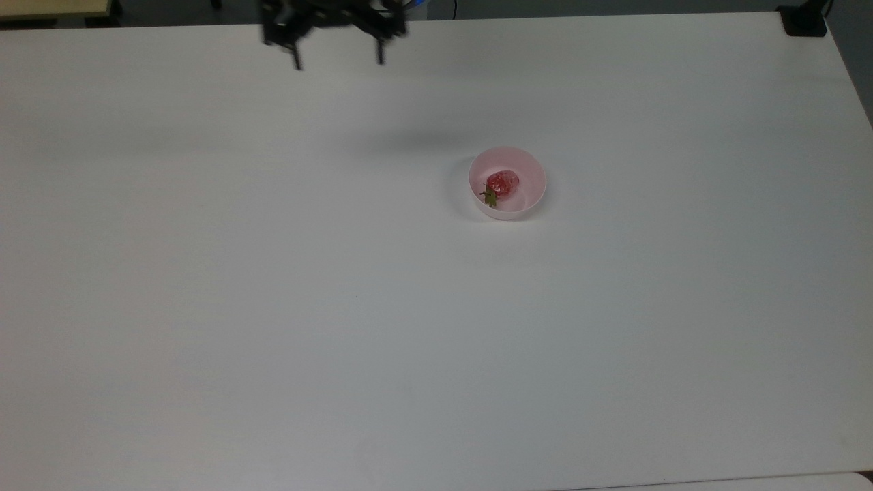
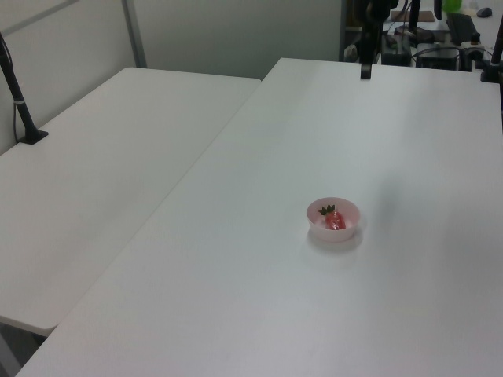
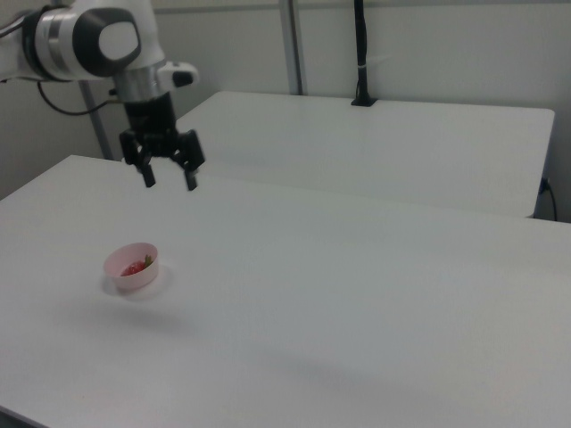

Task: Pick up strawberry from bowl
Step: 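Lower the open gripper into the pink bowl around the strawberry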

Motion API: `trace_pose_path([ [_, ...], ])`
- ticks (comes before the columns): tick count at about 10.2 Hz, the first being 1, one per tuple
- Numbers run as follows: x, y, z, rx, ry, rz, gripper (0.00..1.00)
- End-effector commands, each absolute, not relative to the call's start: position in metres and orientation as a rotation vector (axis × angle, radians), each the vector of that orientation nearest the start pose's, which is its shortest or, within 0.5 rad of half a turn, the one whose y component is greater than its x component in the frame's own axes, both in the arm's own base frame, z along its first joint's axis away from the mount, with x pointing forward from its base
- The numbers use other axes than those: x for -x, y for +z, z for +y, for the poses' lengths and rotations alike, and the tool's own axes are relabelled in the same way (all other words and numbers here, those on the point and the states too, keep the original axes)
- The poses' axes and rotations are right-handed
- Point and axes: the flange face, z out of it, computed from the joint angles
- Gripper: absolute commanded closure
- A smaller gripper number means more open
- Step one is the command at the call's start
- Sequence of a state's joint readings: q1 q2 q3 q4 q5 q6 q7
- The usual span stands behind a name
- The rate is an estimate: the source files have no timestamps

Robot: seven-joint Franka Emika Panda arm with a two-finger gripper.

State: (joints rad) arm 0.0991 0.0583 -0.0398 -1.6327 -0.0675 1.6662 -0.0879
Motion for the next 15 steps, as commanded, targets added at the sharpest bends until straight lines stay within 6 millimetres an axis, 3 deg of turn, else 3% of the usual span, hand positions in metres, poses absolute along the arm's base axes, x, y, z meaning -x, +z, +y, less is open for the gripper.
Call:
trace_pose_path([
  [1,-0.563,0.513,0.108,3.244,0.100,0.184,0.02],
  [2,-0.564,0.499,0.121,3.215,0.061,0.357,0.02],
  [4,-0.575,0.457,0.145,3.098,0.187,0.616,0.02],
  [6,-0.585,0.438,0.156,2.935,0.172,0.981,0.00],
  [7,-0.584,0.421,0.180,2.901,0.167,1.065,0.00],
  [8,-0.587,0.406,0.186,2.879,0.169,1.122,0.01],
  [9,-0.588,0.390,0.194,2.880,0.191,1.132,0.11],
  [11,-0.587,0.370,0.209,2.878,0.208,1.148,0.22],
  [15,-0.590,0.335,0.222,2.870,0.230,1.191,0.24],
])
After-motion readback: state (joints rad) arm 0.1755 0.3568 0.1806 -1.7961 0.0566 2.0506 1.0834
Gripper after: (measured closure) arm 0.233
